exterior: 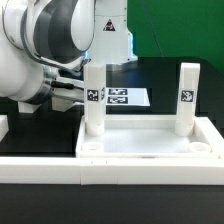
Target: Assemble desk
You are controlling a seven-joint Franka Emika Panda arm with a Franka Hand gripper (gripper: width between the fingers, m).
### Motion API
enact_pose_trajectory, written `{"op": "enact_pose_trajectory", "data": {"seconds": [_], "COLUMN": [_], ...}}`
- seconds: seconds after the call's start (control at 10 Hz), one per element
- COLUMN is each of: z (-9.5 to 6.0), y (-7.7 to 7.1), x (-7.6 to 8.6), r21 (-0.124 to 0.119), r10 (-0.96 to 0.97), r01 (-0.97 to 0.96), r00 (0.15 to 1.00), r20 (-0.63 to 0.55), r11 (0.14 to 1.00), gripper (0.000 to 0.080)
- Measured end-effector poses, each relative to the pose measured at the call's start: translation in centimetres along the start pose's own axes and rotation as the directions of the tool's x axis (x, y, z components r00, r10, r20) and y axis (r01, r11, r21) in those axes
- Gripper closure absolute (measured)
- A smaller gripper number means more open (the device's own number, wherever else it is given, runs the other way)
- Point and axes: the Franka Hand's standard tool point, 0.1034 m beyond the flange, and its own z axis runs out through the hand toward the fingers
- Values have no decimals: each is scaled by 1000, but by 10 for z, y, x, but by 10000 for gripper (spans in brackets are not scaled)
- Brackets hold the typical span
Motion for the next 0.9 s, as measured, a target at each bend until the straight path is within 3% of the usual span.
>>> {"op": "enact_pose_trajectory", "data": {"seconds": [0.2,0.4,0.6,0.9], "z": [-18,-47,-68,-72], "y": [3,1,-8,-9], "x": [-7,-32,-51,-47], "r21": [7,33,43,38], "r10": [-62,-98,-118,-120], "r01": [62,97,117,121], "r00": [998,994,992,993], "r20": [-3,38,34,-10], "r11": [998,995,992,992], "gripper": [514,514,512,512]}}
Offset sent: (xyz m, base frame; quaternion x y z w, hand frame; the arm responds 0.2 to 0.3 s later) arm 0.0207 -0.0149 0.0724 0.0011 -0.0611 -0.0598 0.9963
